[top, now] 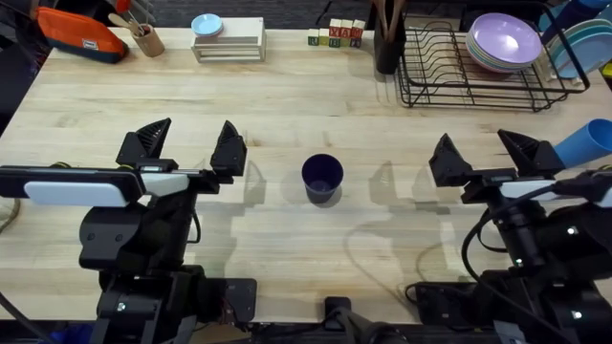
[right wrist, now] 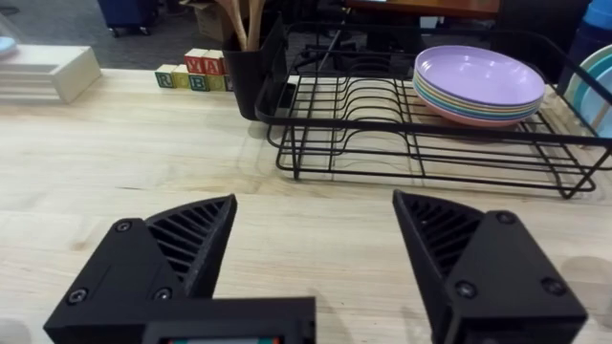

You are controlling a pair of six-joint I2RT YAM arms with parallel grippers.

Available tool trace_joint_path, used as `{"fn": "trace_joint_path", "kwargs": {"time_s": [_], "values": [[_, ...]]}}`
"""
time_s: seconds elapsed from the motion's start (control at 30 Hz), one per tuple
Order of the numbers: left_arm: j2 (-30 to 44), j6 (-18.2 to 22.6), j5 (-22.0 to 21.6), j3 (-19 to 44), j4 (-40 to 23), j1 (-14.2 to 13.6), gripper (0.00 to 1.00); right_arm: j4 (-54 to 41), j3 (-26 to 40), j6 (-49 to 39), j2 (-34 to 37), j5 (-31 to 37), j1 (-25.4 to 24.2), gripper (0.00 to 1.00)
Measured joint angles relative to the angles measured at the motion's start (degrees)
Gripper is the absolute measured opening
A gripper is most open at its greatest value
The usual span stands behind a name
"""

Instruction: Pick up the cup on the table and put them onto the rack.

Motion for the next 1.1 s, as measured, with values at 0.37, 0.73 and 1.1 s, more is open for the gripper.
{"fn": "trace_joint_path", "kwargs": {"time_s": [0.37,0.73,1.1], "values": [[0.0,0.0,0.0,0.0,0.0,0.0,0.993,-0.4,0.0,0.0,0.0,0.0,0.0,0.992],[0.2,0.0,0.7,1.5,-6.7,0.0,0.993,-9.5,3.9,-0.1,0.0,-1.1,0.0,0.992],[17.0,0.0,1.2,25.4,-24.0,0.0,0.993,-28.2,27.0,-1.6,17.6,-2.4,0.0,0.992]]}}
